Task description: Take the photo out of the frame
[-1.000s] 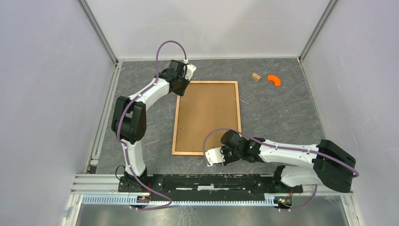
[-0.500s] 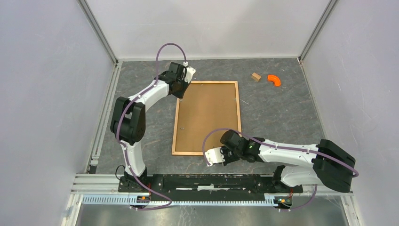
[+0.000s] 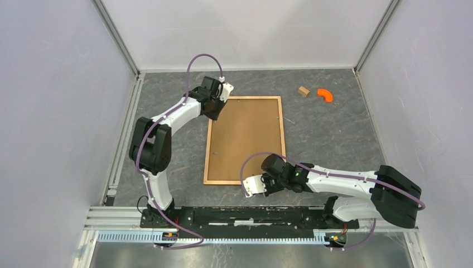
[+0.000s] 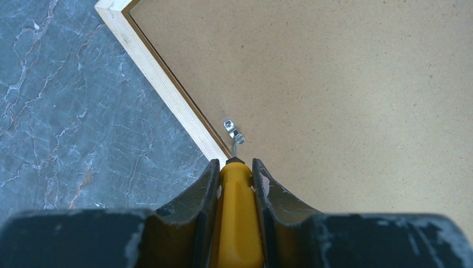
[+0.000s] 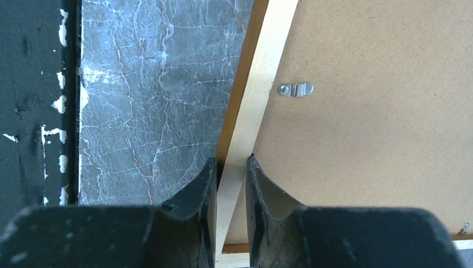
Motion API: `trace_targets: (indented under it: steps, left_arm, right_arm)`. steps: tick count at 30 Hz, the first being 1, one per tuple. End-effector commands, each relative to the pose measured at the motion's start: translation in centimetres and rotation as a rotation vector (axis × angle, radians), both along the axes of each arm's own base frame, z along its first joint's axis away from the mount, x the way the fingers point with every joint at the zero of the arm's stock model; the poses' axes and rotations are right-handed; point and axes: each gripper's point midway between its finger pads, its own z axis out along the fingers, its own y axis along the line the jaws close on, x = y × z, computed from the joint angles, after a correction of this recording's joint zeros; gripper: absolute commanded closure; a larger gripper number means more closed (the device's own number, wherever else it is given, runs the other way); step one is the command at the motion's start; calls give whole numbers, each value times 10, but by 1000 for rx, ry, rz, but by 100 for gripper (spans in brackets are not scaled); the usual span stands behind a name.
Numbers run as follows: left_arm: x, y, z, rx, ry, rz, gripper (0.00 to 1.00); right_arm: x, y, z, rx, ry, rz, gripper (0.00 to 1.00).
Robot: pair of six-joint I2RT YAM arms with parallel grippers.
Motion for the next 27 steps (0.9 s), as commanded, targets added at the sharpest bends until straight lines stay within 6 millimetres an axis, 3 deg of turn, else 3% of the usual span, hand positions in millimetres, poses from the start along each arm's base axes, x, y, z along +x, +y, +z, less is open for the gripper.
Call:
trace_targets:
  steps: [1, 27]
  left_arm:
    - [-13, -18, 6, -56, 29, -48, 98]
    - [15, -35, -1, -104, -1, -9, 98]
  right_arm:
    - [-32, -13, -21, -64, 137, 78, 100]
    - [-35, -15, -24, -77, 150, 84, 100]
